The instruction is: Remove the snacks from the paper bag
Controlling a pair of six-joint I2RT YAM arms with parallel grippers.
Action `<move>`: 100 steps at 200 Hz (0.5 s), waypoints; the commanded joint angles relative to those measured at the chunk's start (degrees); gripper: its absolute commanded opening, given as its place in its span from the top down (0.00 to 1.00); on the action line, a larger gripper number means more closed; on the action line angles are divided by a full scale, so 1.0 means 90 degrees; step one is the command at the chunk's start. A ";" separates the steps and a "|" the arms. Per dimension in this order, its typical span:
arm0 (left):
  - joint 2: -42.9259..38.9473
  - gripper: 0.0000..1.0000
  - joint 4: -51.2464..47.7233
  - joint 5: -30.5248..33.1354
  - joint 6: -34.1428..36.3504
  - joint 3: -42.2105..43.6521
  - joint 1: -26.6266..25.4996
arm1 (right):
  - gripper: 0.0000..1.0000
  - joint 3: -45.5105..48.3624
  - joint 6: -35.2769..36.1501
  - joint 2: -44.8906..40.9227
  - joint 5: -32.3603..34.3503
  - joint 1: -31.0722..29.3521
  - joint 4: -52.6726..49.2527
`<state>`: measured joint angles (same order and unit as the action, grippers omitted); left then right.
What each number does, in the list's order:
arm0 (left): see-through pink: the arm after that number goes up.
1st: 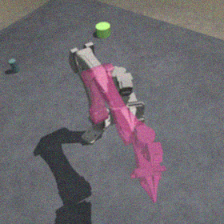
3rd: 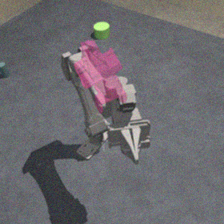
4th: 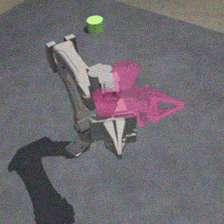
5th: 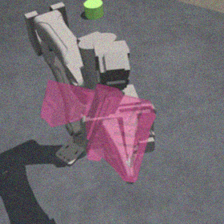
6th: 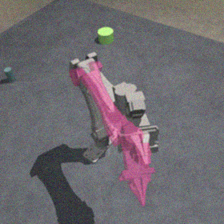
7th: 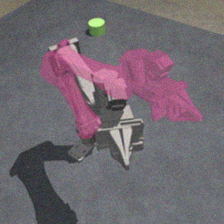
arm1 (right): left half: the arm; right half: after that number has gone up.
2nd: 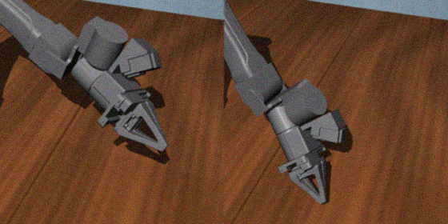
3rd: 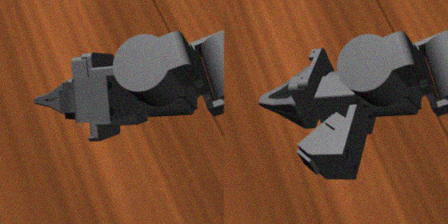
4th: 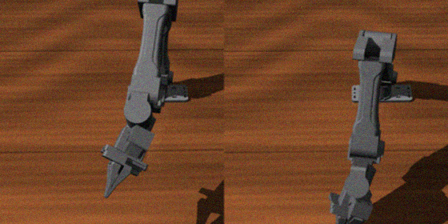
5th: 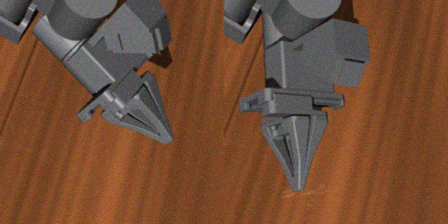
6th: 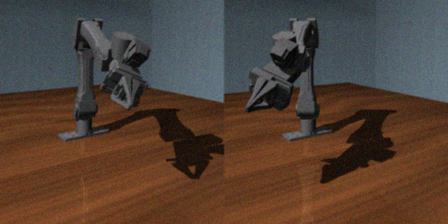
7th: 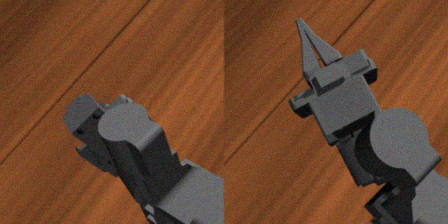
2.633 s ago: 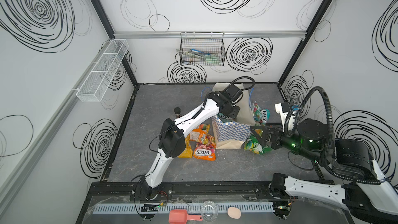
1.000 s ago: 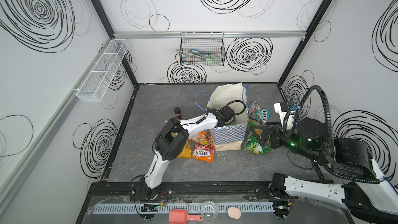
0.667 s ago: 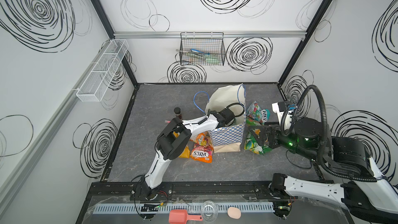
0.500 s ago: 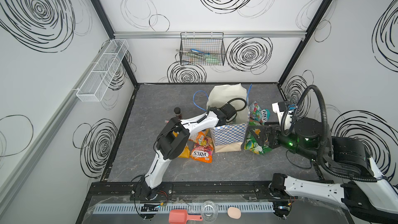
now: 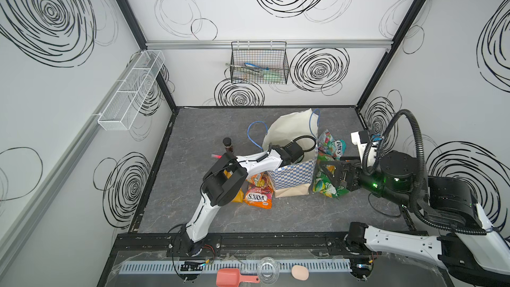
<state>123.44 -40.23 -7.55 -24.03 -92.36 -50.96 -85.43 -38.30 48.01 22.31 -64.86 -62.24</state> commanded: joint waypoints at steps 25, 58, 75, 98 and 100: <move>0.0154 0.16 0.0307 -0.0074 -0.0028 0.0573 0.0047 | 0.03 -0.0046 -0.0076 -0.0051 0.0110 0.0029 -0.0023; 0.0322 0.20 0.0329 -0.0056 -0.0025 0.0795 0.0047 | 0.03 -0.0050 -0.0060 -0.0012 0.0089 0.0029 -0.0005; 0.0308 0.32 0.0375 -0.0044 -0.0016 0.0957 0.0065 | 0.03 -0.0046 -0.0072 -0.0024 0.0082 0.0034 -0.0007; 0.0190 0.56 0.0404 -0.0061 0.0003 0.1005 0.0086 | 0.03 -0.0039 -0.0074 -0.0032 0.0102 0.0029 0.0000; 0.0178 0.58 0.0399 -0.0060 0.0002 0.0997 0.0086 | 0.03 -0.0042 -0.0076 -0.0032 0.0105 0.0029 -0.0006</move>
<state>121.21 -34.89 -6.63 -24.10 -87.13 -50.13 -85.43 -38.35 48.01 22.33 -64.86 -62.24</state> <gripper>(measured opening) 0.499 0.975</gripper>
